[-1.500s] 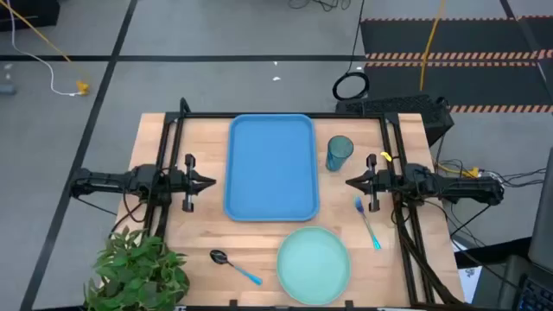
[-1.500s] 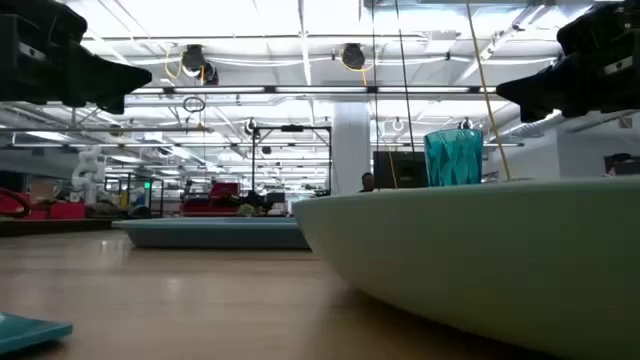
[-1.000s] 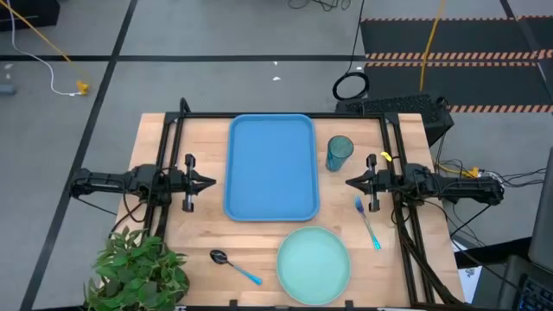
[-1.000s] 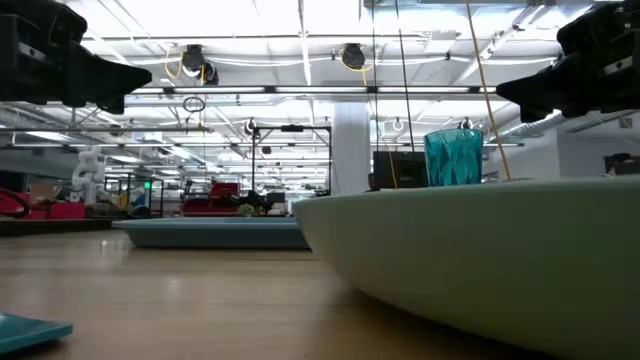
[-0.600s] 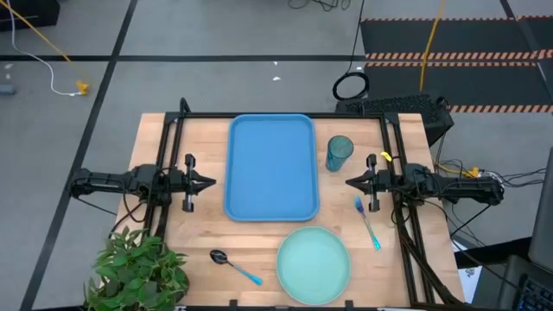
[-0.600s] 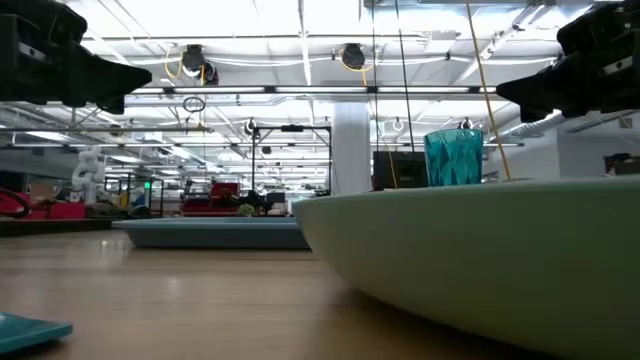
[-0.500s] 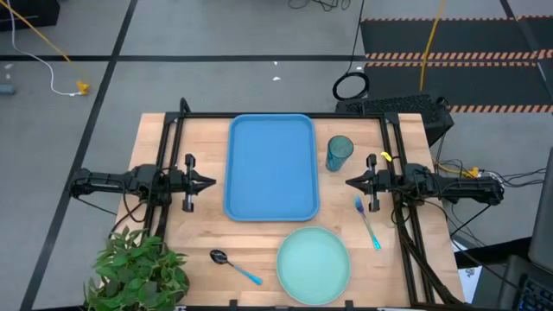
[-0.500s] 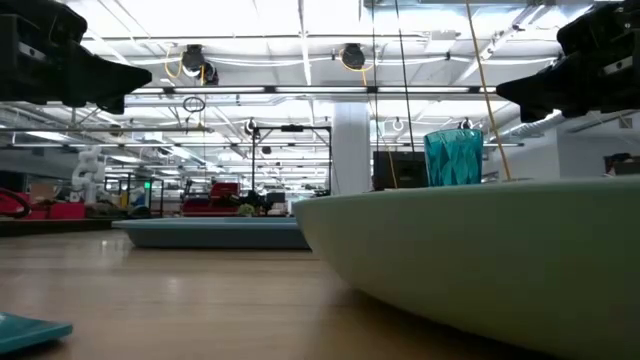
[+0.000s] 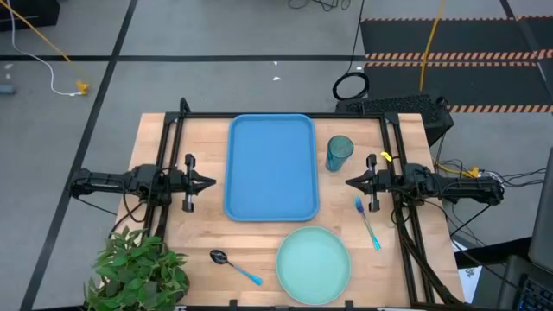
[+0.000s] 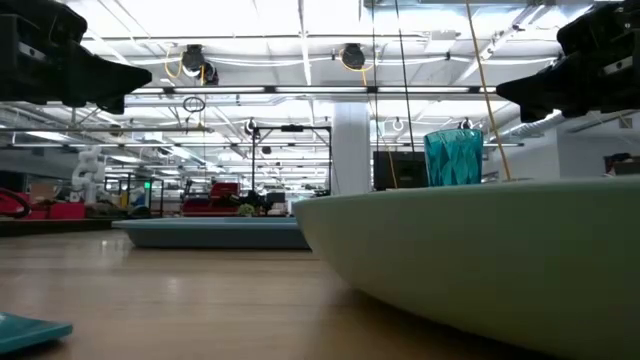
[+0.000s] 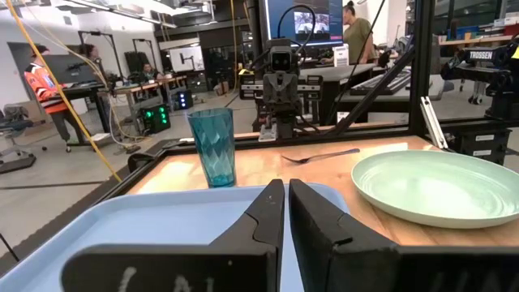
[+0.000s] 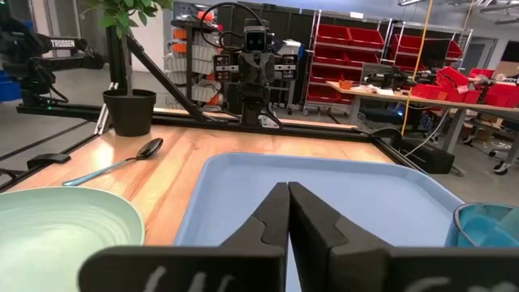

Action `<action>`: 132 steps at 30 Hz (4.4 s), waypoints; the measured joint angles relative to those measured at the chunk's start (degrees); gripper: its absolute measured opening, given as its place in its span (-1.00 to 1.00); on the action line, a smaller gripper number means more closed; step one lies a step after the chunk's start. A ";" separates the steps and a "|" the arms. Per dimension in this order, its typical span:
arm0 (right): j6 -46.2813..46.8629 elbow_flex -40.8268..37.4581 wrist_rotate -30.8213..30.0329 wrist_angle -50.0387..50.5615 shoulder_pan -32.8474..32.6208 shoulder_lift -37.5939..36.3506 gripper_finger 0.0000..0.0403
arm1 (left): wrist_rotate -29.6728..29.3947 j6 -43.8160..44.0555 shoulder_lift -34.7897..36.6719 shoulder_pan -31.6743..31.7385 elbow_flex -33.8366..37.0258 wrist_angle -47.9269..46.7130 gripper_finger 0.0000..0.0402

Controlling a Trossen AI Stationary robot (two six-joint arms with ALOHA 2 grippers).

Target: Pick and place plate/cup/fork/spoon on tray

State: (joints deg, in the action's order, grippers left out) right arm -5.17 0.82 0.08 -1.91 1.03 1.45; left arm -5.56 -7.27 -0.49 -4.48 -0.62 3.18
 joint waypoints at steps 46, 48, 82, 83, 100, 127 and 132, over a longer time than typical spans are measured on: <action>6.21 -0.02 0.02 -1.01 0.00 0.02 -1.00 | 0.42 8.96 -2.42 -0.89 -5.63 3.94 -0.87; 7.36 0.00 0.07 -1.66 -0.01 0.00 -1.00 | 0.56 8.93 -5.42 -1.63 -9.08 2.45 -0.87; 24.94 0.85 5.97 -7.37 -0.38 0.46 -1.00 | -3.04 4.50 -57.82 -4.61 -83.37 -47.19 -0.87; 25.02 1.45 5.87 -7.35 -0.54 0.79 -1.00 | -3.06 5.04 -58.46 -4.61 -83.37 -48.30 -0.87; 14.70 30.86 -4.46 6.09 -3.07 26.01 -1.00 | -14.08 6.84 -67.80 -4.61 -78.24 -52.14 -0.87; 14.34 80.37 -3.30 62.50 8.39 69.85 -0.93 | -9.52 -0.56 -67.40 -4.56 -65.38 -34.20 -0.87; 11.62 80.36 -6.38 65.86 8.80 72.58 -0.80 | -9.22 -0.81 -67.41 -4.61 -65.38 -34.58 -0.87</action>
State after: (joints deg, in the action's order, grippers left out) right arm 6.45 81.18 -6.31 63.94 9.82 74.03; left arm -14.79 -8.08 -67.90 -9.08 -66.00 -31.40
